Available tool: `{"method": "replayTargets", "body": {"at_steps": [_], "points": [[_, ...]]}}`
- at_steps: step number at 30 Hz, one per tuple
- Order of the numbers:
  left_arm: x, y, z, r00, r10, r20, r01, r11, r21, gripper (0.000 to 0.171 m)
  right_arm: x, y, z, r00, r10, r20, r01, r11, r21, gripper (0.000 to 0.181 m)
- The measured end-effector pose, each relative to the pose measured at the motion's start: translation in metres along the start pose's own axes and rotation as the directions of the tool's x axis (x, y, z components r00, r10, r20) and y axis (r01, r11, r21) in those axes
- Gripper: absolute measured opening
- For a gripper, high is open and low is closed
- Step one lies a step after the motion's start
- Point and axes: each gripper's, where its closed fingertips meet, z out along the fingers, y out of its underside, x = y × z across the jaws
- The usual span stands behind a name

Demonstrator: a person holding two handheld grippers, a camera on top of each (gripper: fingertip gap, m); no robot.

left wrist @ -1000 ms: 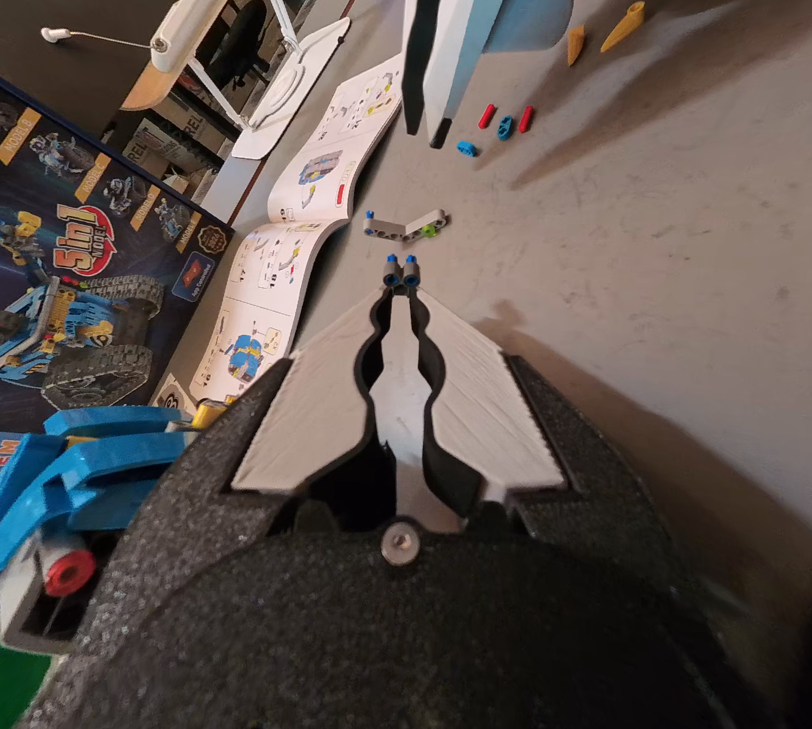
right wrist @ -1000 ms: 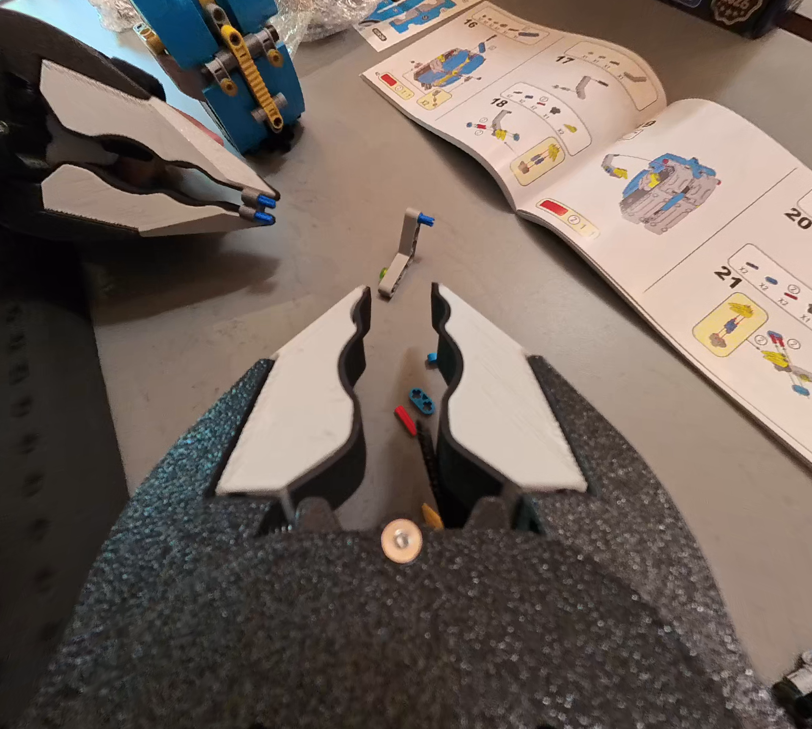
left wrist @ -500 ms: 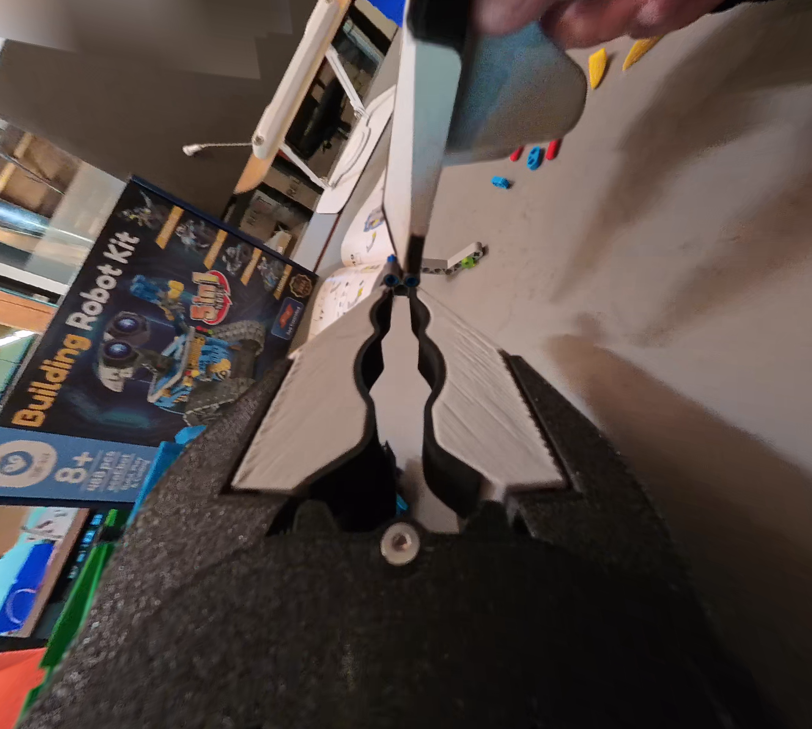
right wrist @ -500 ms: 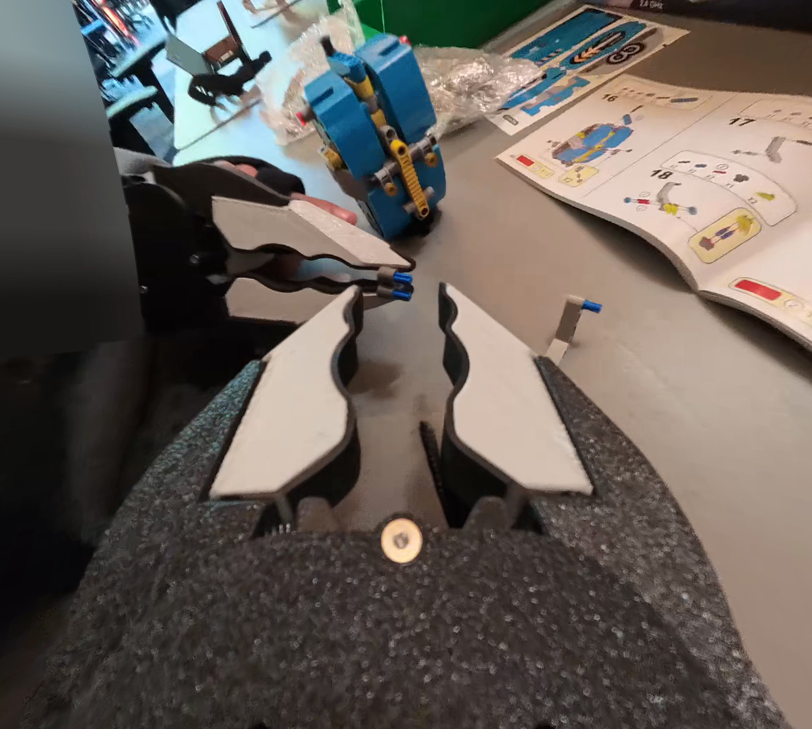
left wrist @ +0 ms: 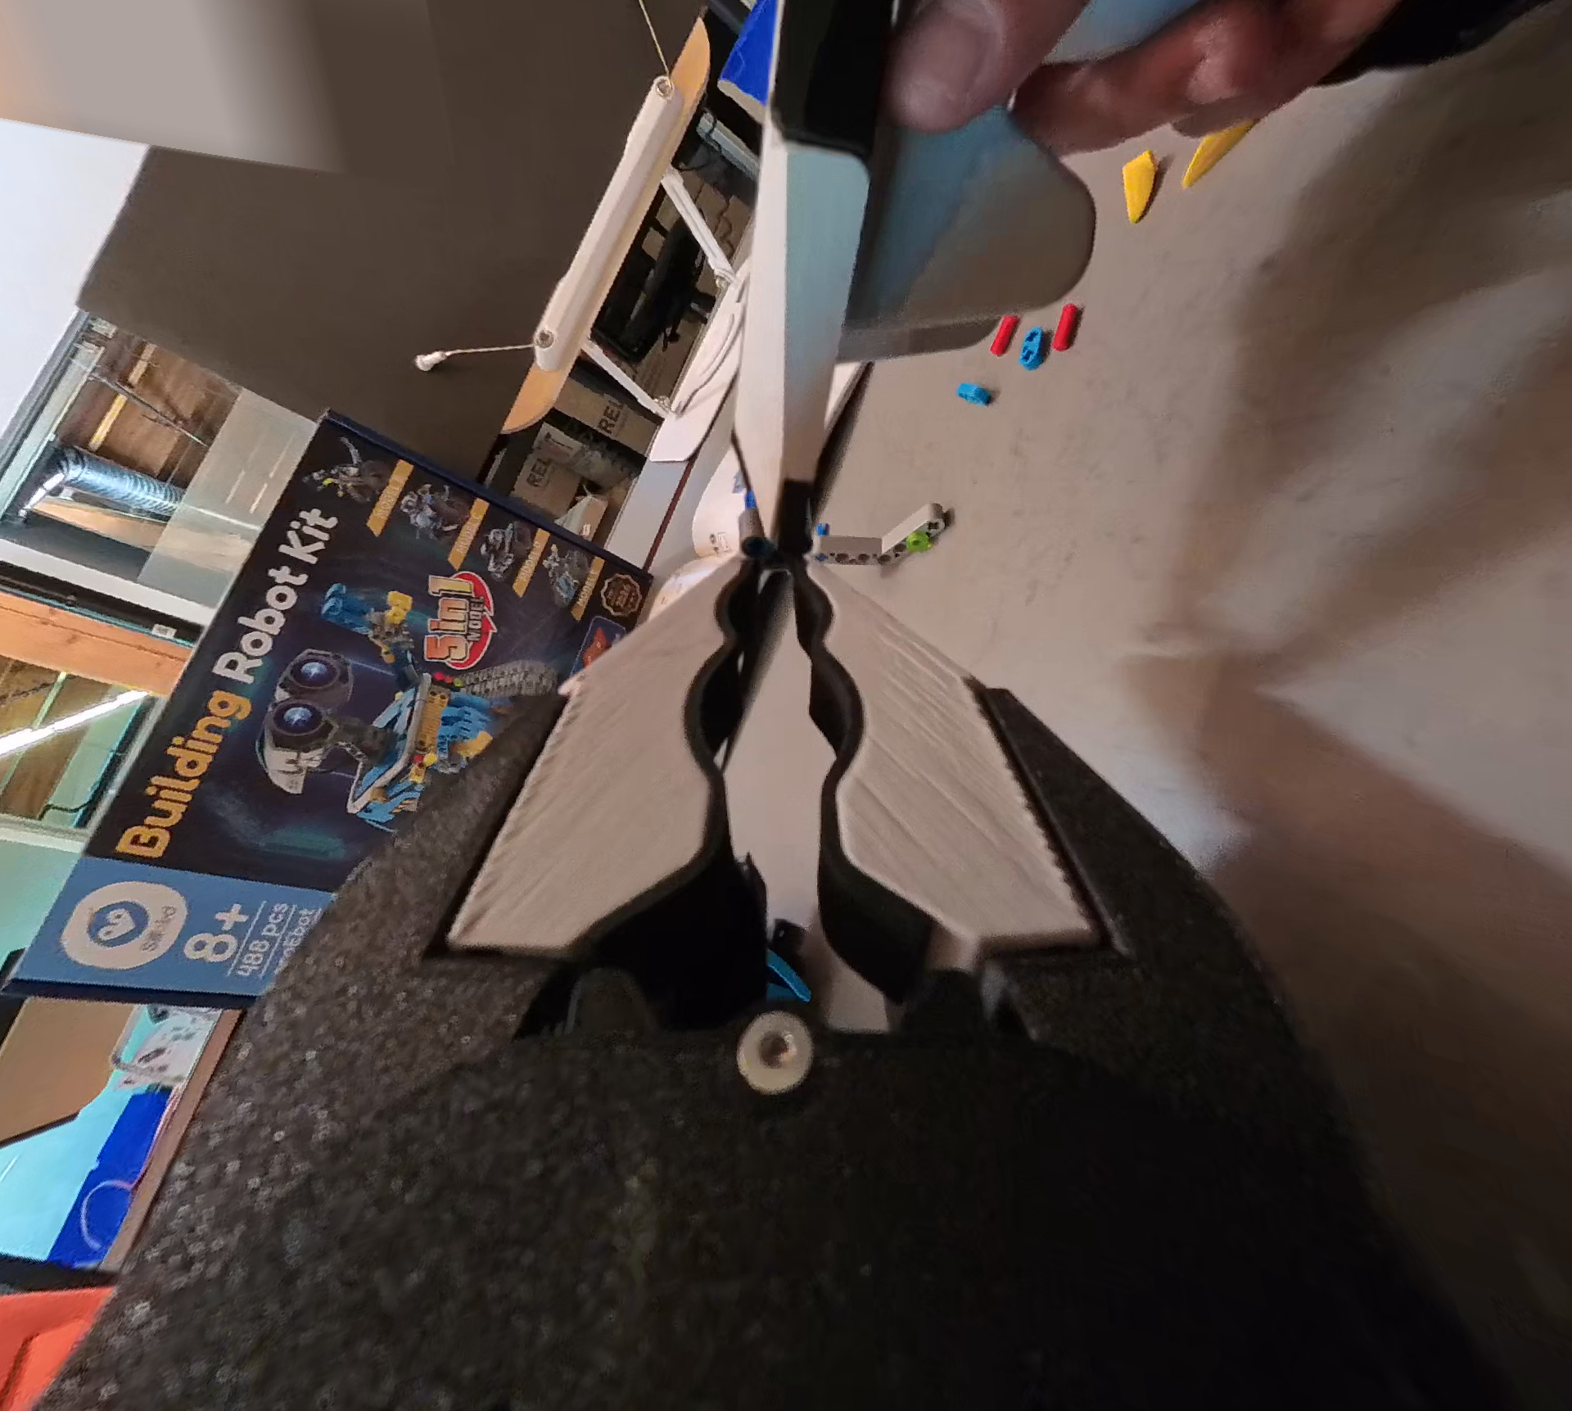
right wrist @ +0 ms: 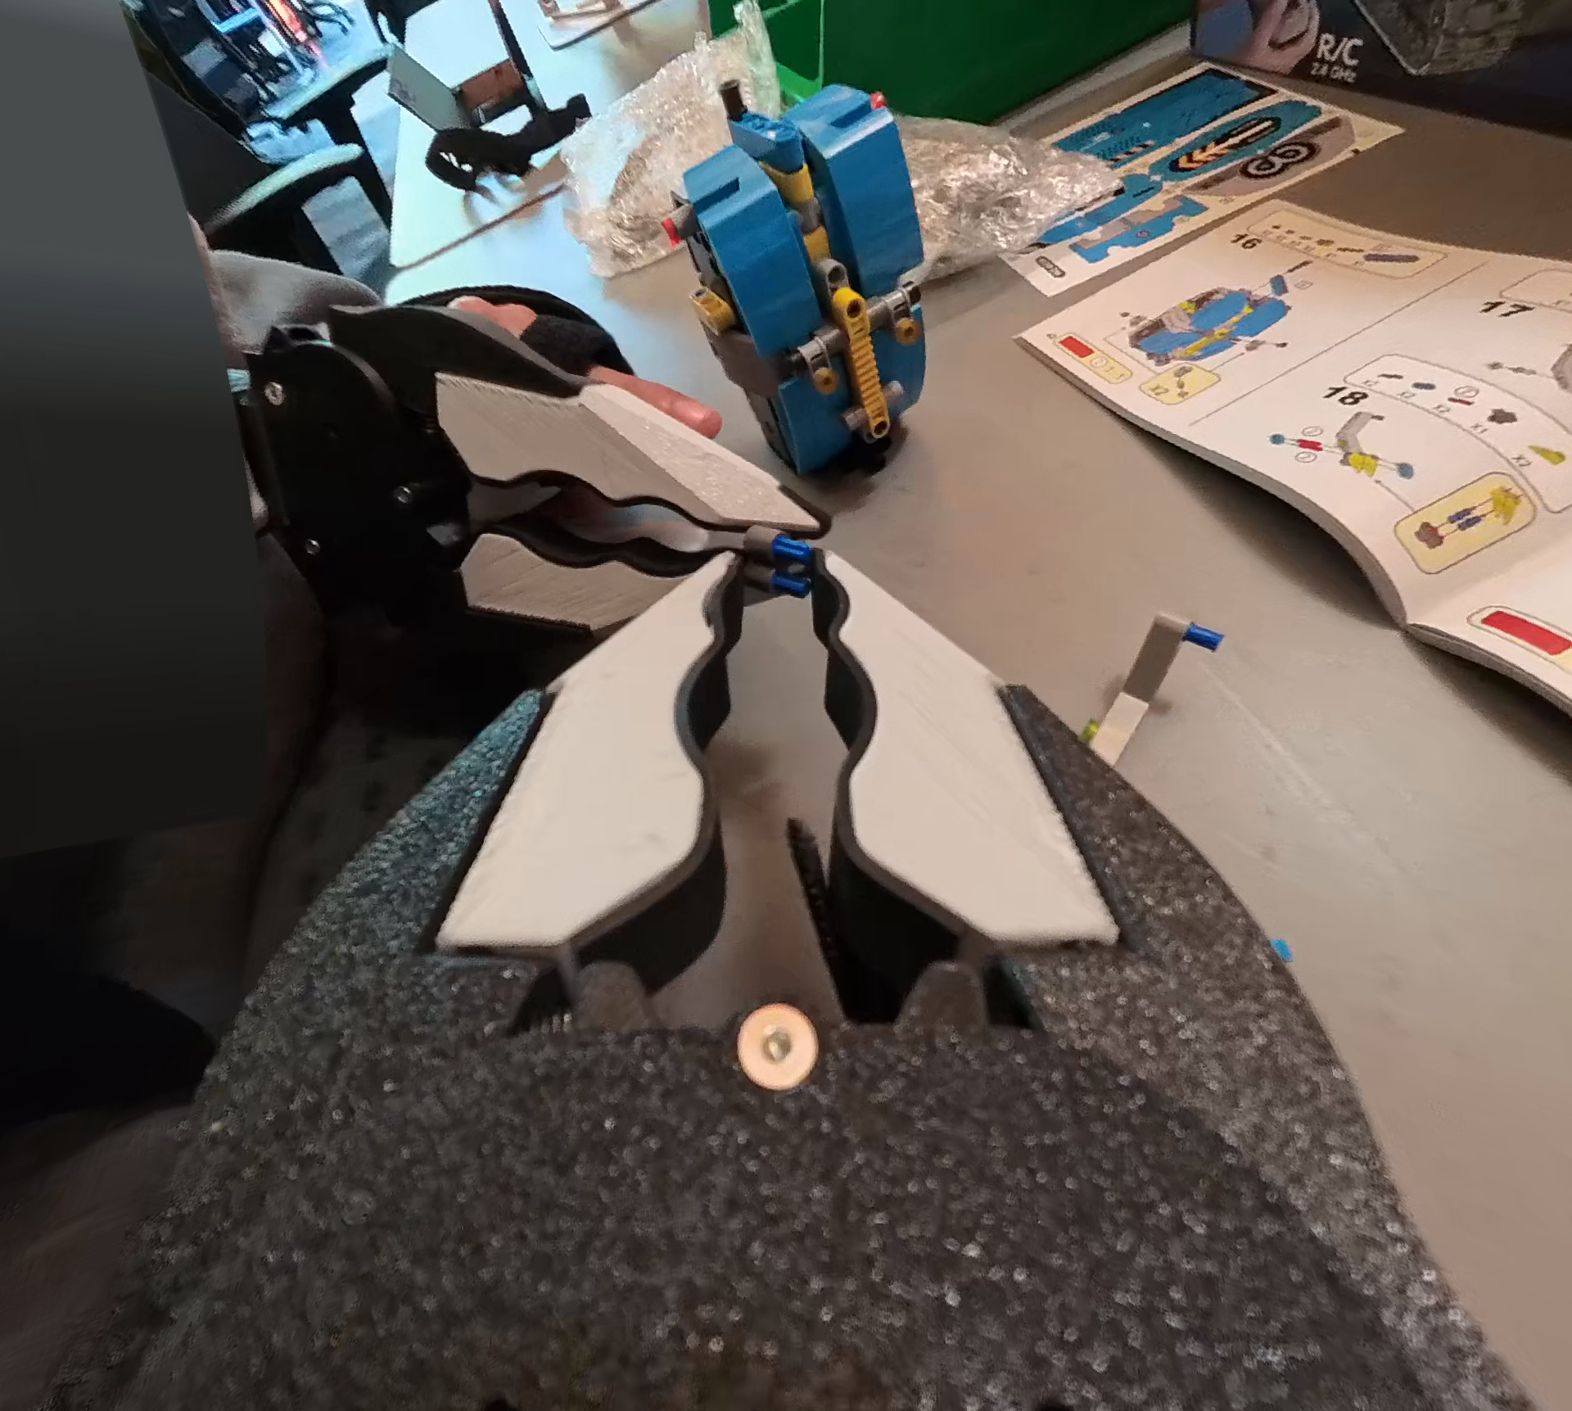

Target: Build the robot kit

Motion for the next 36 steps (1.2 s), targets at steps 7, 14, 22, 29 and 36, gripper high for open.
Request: {"method": "replayTargets", "body": {"at_steps": [7,14,22,29,36], "points": [[0.003,-0.006,-0.002,1.0,0.004,-0.01,-0.003,0.999,0.042,0.007,-0.005,-0.002,-0.004,0.993,0.058,0.101,-0.06,0.998,0.023,0.013],[0.005,-0.003,0.0,1.0,-0.021,-0.022,0.022,0.999,0.024,0.007,-0.004,0.001,-0.005,0.986,0.089,0.138,-0.091,0.996,0.008,0.008],[0.008,-0.011,-0.003,0.972,-0.193,-0.136,0.205,0.976,0.079,0.009,-0.009,0.001,-0.01,0.981,0.039,0.188,-0.042,0.999,0.012,0.007],[0.008,-0.03,-0.012,0.692,-0.559,-0.457,0.647,0.761,0.05,0.032,-0.015,-0.012,-0.023,0.971,0.006,0.239,-0.03,0.995,0.096,0.007],[-0.008,-0.053,-0.032,0.361,-0.644,-0.674,0.873,0.488,0.0,0.019,-0.032,-0.019,-0.029,0.955,-0.109,0.276,0.067,0.985,0.16,0.007]]}}
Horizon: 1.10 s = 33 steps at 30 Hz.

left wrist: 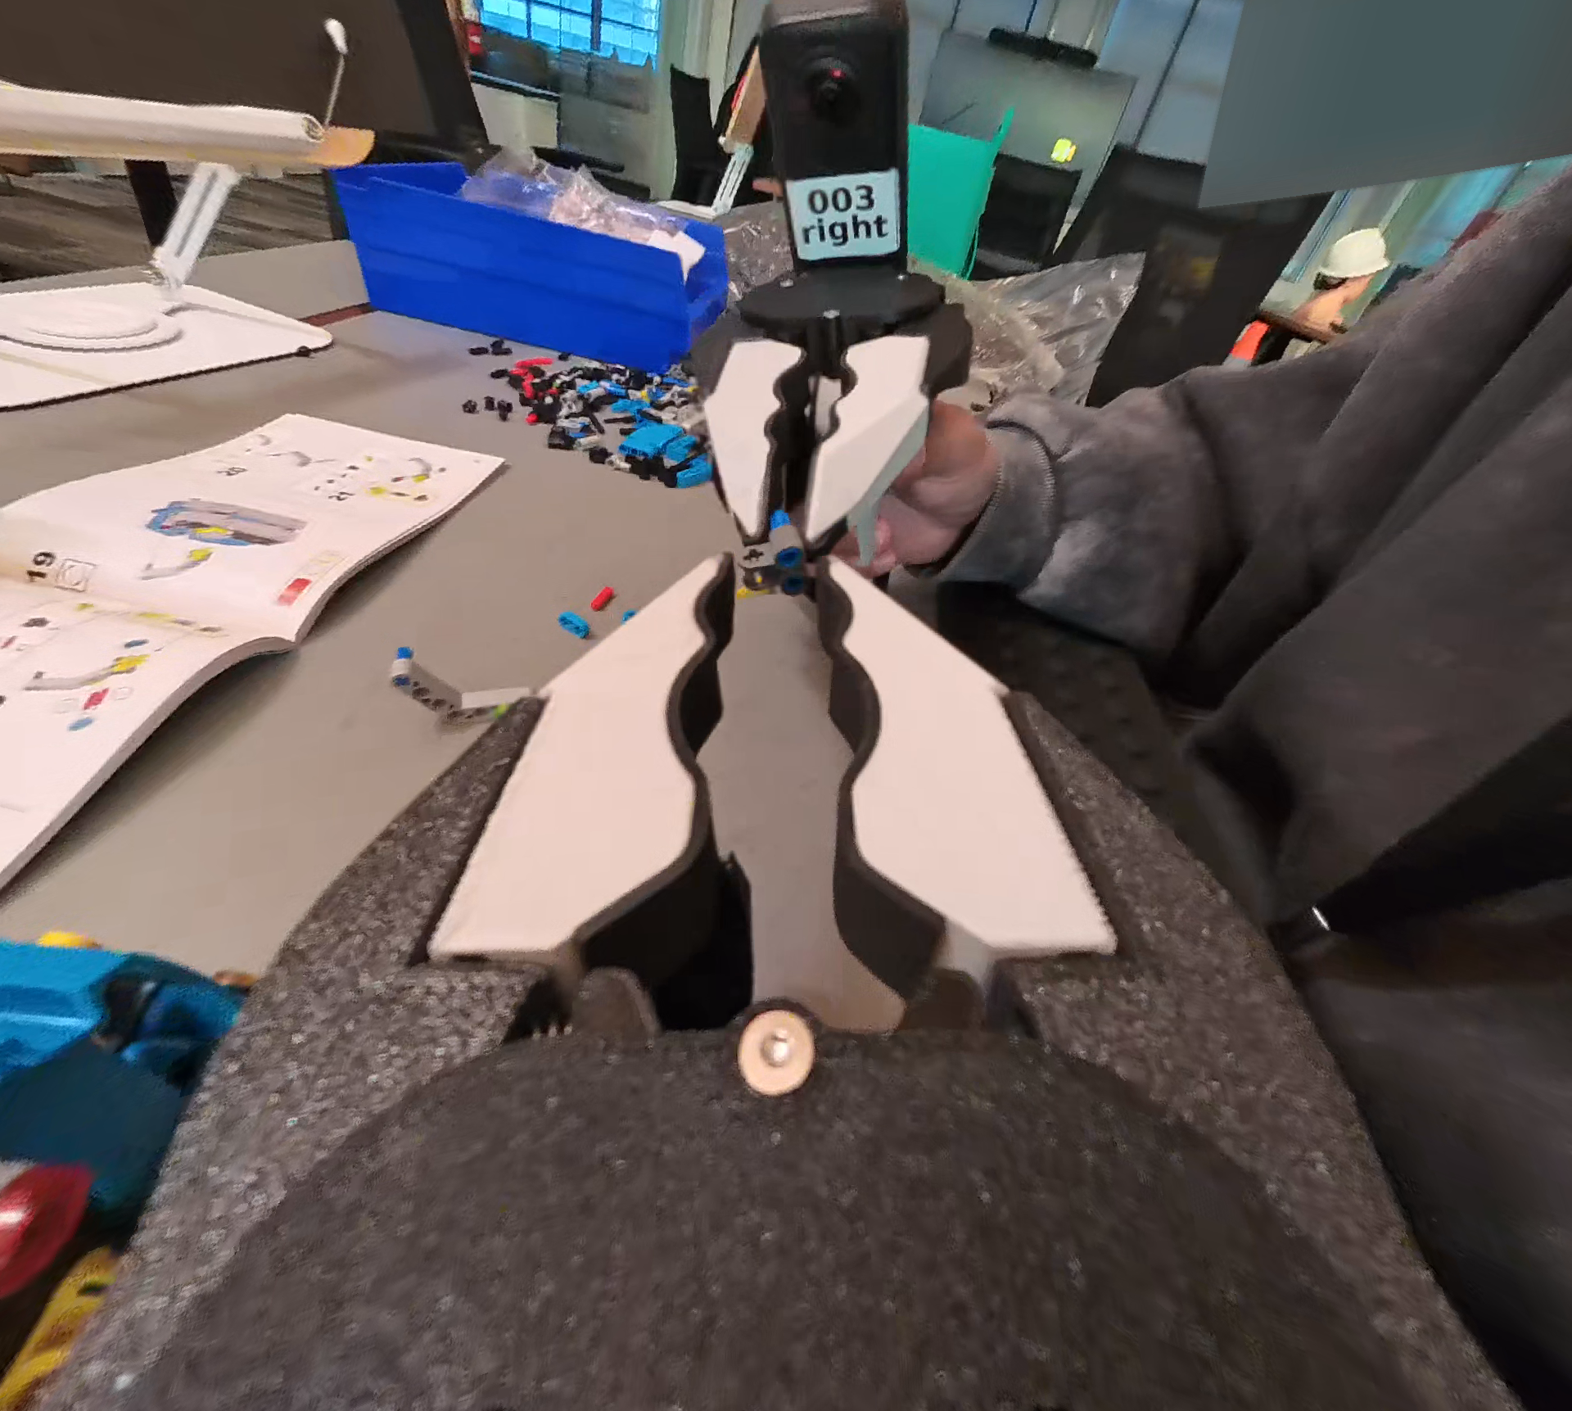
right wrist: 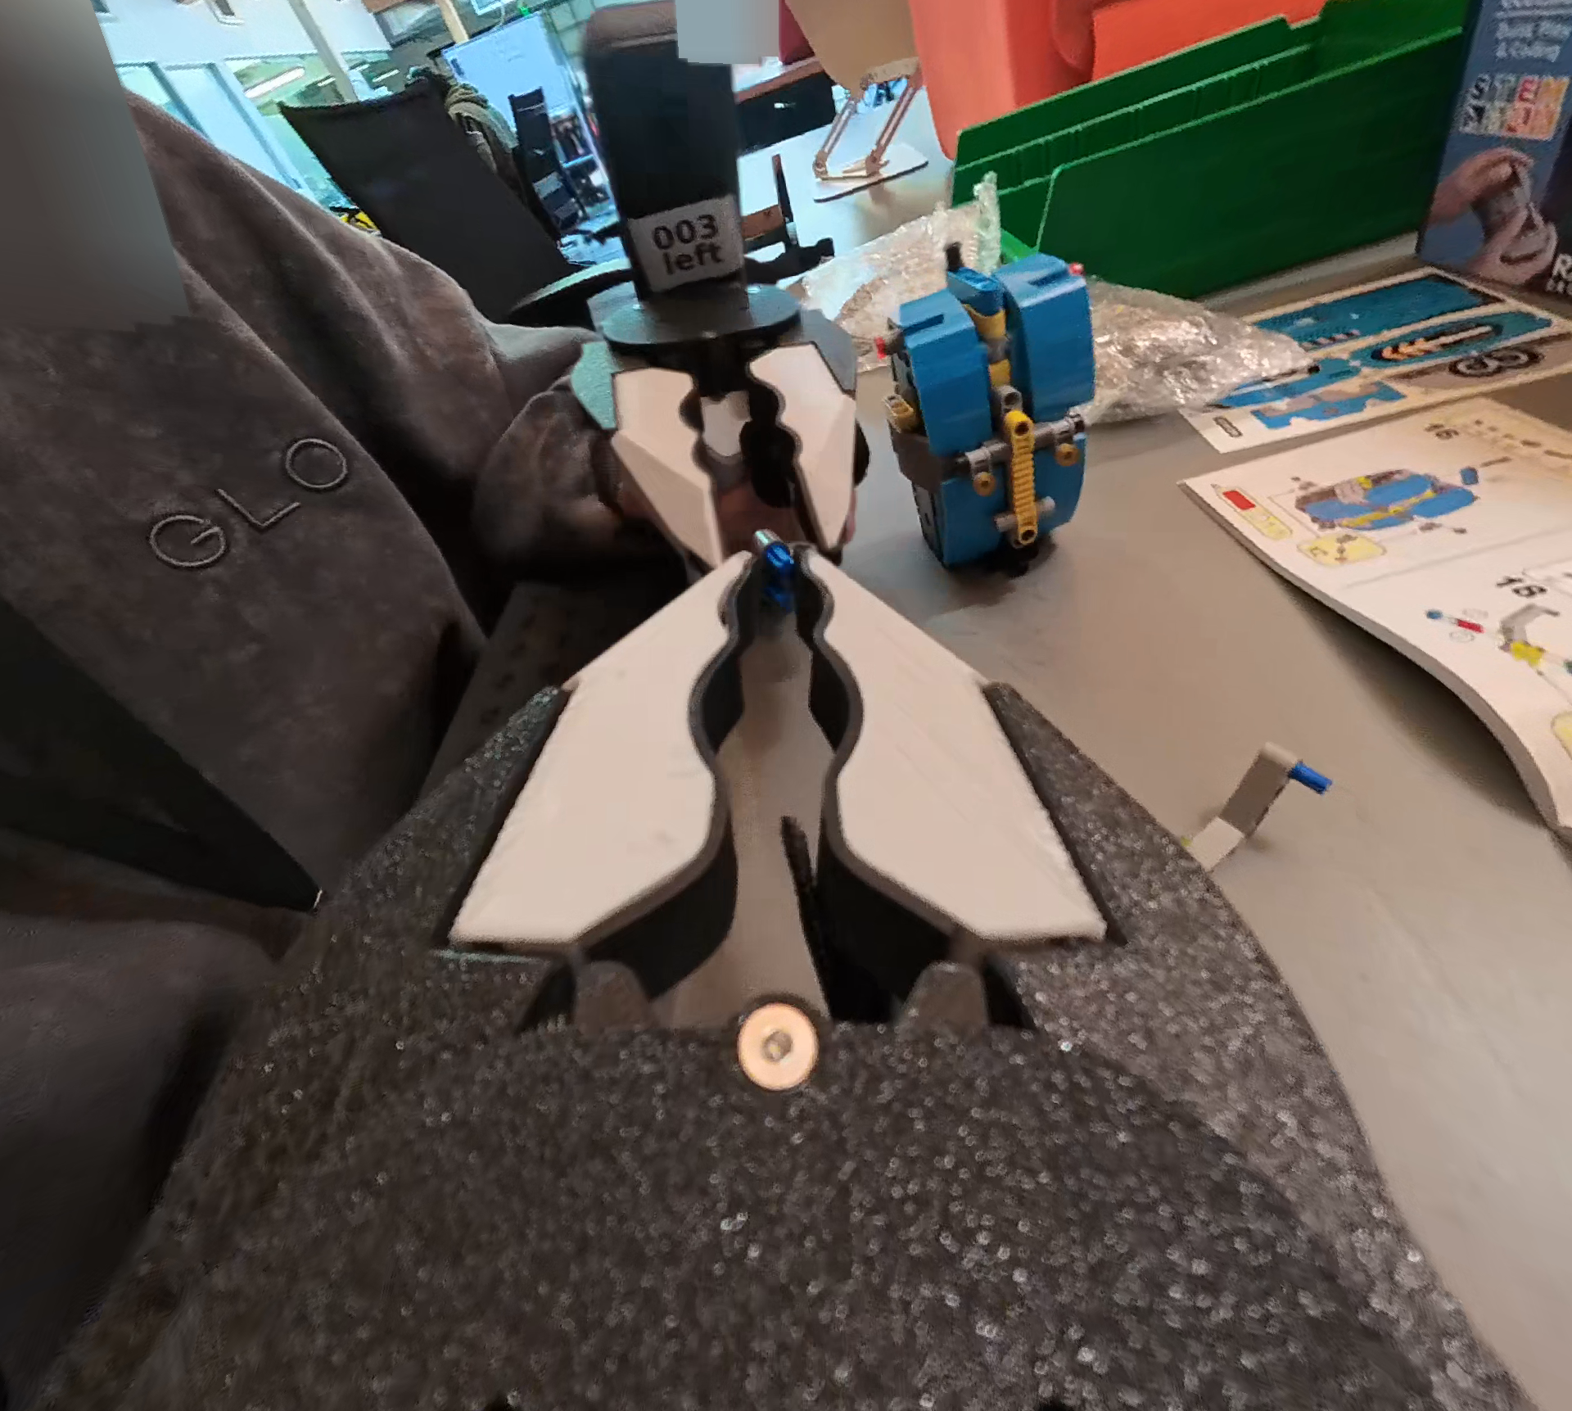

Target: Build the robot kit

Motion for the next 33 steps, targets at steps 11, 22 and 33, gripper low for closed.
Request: {"method": "replayTargets", "body": {"at_steps": [11,22,33], "points": [[0.017,0.005,0.0,0.995,0.054,-0.085,-0.056,0.998,-0.018,0.015,-0.018,0.007,0.0,0.993,-0.012,0.12,0.015,1.0,-0.023,0.008],[-0.006,0.021,0.004,0.912,0.382,0.152,-0.36,0.92,-0.153,0.015,0.112,0.072,-0.118,0.889,-0.11,-0.444,-0.082,0.917,-0.39,0.017],[-0.01,0.025,0.03,0.885,0.45,0.118,-0.43,0.888,-0.163,0.015,0.069,0.104,-0.152,0.786,-0.03,-0.617,-0.27,0.882,-0.386,0.02]]}}
